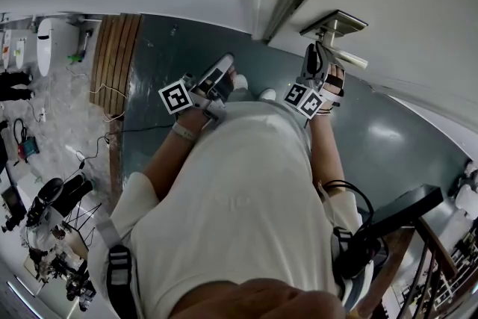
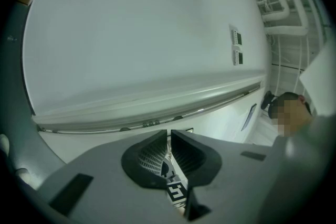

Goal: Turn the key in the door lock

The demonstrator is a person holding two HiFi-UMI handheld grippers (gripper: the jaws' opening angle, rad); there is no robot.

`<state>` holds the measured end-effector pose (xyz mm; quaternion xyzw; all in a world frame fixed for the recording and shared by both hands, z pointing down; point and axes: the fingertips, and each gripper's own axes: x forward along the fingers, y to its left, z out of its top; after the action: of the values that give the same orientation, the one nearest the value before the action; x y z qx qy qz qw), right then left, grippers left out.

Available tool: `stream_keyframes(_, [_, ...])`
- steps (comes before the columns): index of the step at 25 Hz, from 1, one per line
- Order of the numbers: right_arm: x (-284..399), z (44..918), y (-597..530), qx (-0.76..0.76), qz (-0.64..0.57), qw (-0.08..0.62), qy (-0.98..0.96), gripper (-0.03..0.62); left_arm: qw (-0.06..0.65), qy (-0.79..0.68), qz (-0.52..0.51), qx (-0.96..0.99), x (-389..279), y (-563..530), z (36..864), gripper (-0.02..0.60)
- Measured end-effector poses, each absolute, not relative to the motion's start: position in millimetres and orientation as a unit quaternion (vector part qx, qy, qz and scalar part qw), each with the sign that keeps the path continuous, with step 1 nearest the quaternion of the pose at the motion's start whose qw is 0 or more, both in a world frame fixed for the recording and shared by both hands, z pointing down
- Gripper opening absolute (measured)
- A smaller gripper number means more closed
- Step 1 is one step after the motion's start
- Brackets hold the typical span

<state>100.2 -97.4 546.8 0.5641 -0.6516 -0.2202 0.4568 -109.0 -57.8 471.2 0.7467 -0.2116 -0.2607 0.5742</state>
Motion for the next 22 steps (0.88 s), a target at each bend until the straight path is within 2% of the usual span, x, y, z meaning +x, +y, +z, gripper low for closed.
stream_keyframes(15, [108.9,534.0,-98.8,0.630,-0.038,0.271,-0.727,0.103,0.575,-0.222,-0.260,0.743,-108.1,-53.7,471.3,0.011])
stream_keyframes(19, [108.8,529.1,-100.4,0.644,0.009,0.198,-0.739,0.103,0.576,-0.224,-0.262,0.741,-108.8,-53.7,471.1,0.011])
stream_keyframes(22, [109.4,529.1,-99.6,0.647,0.006,0.197,-0.737,0.103,0.574,-0.226,-0.262,0.742,-109.6,-53.0,470.0,0.011])
